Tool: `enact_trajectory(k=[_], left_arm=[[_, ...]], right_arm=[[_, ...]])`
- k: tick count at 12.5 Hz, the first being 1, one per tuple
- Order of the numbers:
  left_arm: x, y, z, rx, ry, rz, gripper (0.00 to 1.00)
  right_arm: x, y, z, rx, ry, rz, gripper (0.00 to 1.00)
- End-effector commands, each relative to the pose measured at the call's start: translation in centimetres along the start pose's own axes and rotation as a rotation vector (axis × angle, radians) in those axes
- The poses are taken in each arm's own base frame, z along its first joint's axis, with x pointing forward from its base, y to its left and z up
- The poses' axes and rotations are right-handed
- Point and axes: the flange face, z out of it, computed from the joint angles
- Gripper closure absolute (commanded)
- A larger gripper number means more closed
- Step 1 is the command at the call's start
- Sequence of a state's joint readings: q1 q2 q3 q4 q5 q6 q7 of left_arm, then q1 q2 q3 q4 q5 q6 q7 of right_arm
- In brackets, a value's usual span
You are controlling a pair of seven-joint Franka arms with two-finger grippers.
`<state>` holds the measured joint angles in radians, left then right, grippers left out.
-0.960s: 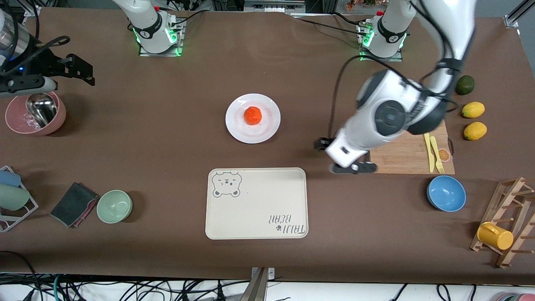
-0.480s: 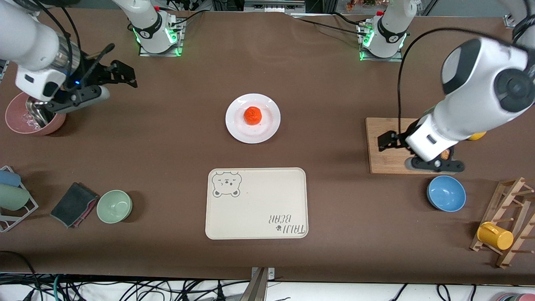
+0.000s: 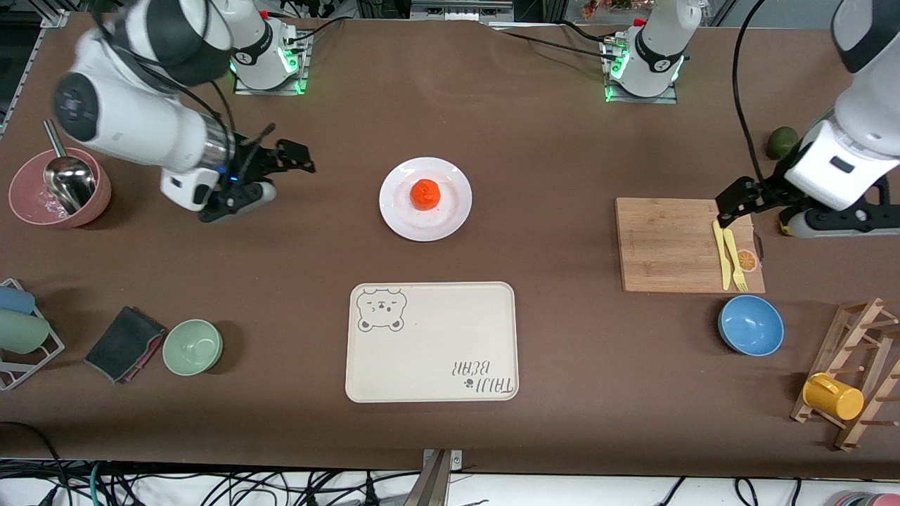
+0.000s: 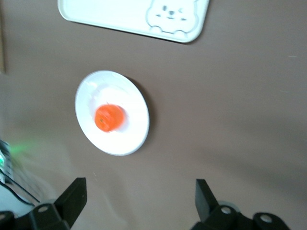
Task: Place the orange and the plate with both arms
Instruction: 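Retract the left gripper while the right gripper reaches the plate rim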
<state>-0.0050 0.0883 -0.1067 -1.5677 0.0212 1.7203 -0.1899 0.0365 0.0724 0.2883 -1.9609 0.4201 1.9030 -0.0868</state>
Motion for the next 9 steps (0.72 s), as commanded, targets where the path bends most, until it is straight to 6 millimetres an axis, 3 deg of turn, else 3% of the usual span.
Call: enact_trajectory(k=[1,7,9], left_arm=[[-4.2,-0.3,-0.3,-0.022,-0.008,0.004,0.00],[-4.3,-0.4,-0.4,-0.001,-0.069,0.010,0.00],[-4.1,-0.8,-0.4,-0.003,-0.070,0.004,0.00]], right_arm=[[-1.7,-0.1,5.0,0.072,0.051,0.009,0.00],[-6.5,6.2,17.9,0.306,0.112,0.012,0.00],[-7.3,7.7,21.9,0.391,0.139,0.026,0.00]])
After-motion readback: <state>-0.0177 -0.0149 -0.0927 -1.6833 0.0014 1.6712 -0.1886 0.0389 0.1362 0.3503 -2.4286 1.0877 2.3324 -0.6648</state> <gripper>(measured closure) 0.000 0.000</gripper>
